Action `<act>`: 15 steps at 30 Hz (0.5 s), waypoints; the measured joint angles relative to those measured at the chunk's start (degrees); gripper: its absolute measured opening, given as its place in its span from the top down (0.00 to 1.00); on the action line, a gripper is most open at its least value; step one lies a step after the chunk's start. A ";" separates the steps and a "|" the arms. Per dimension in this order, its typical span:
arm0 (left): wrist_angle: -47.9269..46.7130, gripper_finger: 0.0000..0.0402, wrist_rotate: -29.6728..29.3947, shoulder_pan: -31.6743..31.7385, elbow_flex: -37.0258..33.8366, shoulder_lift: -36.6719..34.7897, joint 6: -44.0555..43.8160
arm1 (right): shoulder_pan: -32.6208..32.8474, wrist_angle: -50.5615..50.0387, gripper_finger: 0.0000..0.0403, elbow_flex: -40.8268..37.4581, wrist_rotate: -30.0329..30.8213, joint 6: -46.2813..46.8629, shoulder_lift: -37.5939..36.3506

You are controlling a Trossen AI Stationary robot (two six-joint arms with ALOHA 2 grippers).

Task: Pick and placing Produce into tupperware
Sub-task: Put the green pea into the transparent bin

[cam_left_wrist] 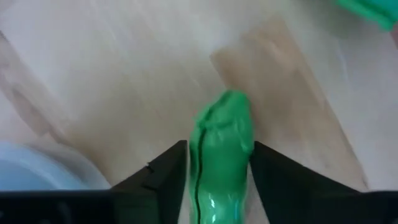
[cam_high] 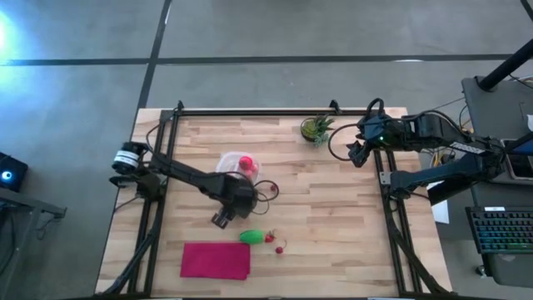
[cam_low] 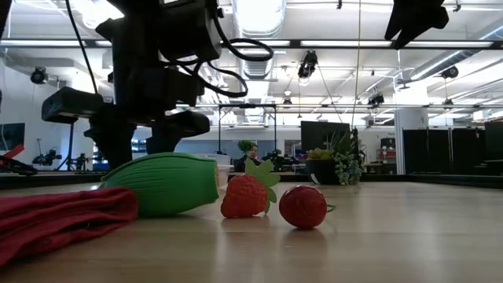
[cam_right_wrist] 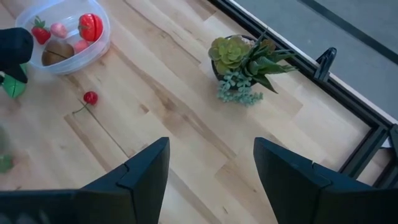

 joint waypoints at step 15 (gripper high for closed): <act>-9.21 0.71 -0.77 0.09 5.15 -3.72 -5.39 | 0.02 -0.04 0.44 0.00 0.38 -0.52 0.00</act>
